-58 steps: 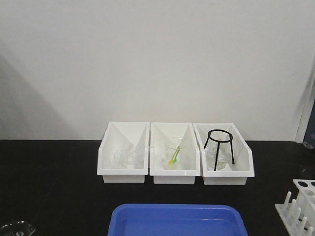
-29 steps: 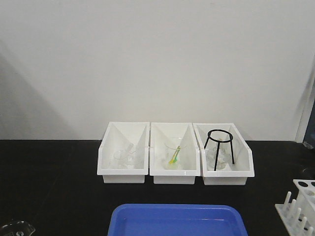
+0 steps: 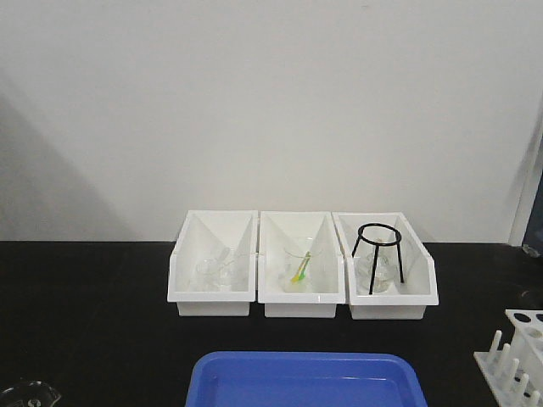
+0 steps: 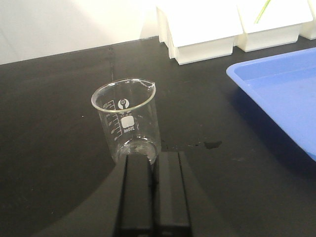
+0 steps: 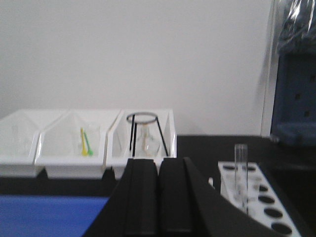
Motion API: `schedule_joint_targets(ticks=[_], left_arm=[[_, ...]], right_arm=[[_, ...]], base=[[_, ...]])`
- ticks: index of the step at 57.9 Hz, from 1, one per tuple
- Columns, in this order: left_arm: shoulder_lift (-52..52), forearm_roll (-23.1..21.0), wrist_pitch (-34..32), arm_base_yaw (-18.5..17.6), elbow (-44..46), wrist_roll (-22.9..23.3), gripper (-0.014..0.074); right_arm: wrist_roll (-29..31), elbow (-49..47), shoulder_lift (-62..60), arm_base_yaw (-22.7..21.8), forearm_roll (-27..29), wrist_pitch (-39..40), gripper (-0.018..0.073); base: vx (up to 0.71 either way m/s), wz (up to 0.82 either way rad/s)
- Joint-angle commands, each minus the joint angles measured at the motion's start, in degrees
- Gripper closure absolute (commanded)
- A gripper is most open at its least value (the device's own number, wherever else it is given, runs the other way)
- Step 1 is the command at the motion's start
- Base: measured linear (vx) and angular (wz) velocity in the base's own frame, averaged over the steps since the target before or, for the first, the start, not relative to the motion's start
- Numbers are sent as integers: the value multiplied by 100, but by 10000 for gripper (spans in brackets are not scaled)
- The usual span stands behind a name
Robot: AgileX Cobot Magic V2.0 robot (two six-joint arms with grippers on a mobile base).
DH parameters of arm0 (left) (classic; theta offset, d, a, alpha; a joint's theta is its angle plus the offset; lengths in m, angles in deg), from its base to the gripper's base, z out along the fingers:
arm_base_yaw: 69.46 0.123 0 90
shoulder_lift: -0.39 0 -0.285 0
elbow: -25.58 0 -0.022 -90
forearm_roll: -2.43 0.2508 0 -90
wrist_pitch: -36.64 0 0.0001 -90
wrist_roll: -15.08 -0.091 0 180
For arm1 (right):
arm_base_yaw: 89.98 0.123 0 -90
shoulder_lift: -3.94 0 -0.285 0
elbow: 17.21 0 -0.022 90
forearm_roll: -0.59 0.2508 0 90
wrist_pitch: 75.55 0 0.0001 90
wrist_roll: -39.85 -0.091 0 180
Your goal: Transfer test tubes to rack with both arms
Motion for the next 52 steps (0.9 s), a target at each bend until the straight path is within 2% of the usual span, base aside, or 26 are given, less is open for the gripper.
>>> schedule_joint_targets(ticks=[1, 7, 14, 52], left_arm=[[118, -44, -402, 10, -154, 7, 617], [118, -44, -402, 10, -154, 7, 617], [118, -44, -402, 10, -154, 7, 617], [119, -44, -402, 10, -154, 7, 617]], right_arm=[[768, 327, -672, 234, 618, -139, 566], [990, 806, -1504, 232, 866, -576, 566], [1010, 1172, -2193, 232, 900, -760, 566], [1004, 1206, -2180, 232, 914, -789, 566]], base=[[0, 0], [0, 0], [0, 0], [0, 0]])
